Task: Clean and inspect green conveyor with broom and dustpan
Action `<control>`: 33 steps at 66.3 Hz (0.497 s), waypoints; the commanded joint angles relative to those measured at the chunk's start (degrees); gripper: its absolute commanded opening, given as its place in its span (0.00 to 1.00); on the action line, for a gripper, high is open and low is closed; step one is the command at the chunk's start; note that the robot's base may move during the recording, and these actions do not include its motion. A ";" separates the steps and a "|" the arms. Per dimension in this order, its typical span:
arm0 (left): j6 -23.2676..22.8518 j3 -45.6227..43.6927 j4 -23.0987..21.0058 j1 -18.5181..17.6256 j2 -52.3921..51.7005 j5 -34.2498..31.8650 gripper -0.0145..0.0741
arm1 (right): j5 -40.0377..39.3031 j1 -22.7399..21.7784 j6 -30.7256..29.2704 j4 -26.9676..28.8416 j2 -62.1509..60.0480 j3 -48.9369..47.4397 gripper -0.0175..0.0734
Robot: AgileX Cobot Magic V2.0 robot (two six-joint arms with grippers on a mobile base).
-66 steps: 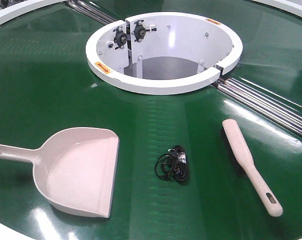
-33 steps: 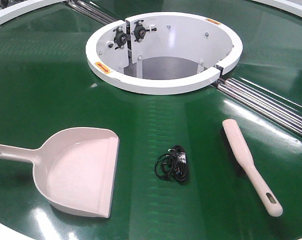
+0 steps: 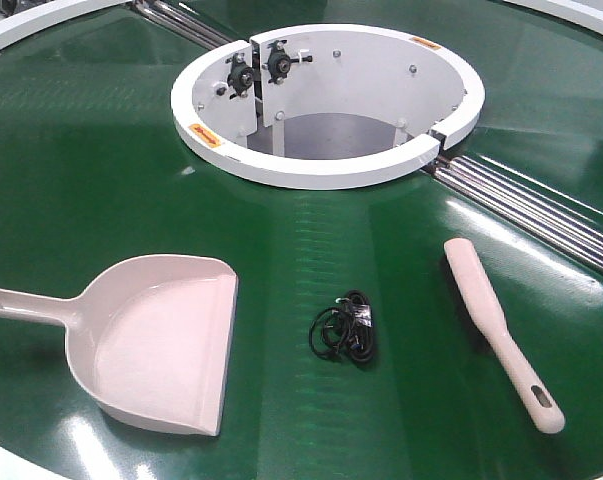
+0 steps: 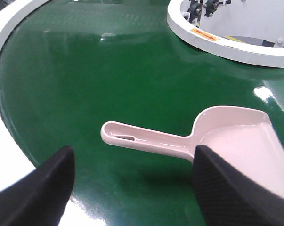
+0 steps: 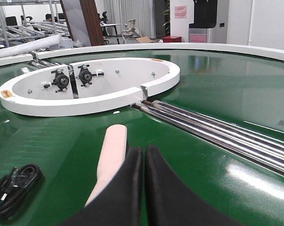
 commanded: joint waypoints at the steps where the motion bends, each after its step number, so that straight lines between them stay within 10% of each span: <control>1: 0.41 -3.70 -0.89 -0.04 1.57 -1.88 0.73 | -4.37 -0.33 -0.34 -0.16 -1.02 1.28 0.18; 14: 2.09 -15.74 -2.84 -0.04 11.13 8.01 0.73 | -4.37 -0.33 -0.34 -0.16 -1.02 1.28 0.18; 33: 37.30 -34.57 -15.34 -2.16 31.36 23.31 0.73 | -4.37 -0.33 -0.34 -0.16 -1.02 1.28 0.18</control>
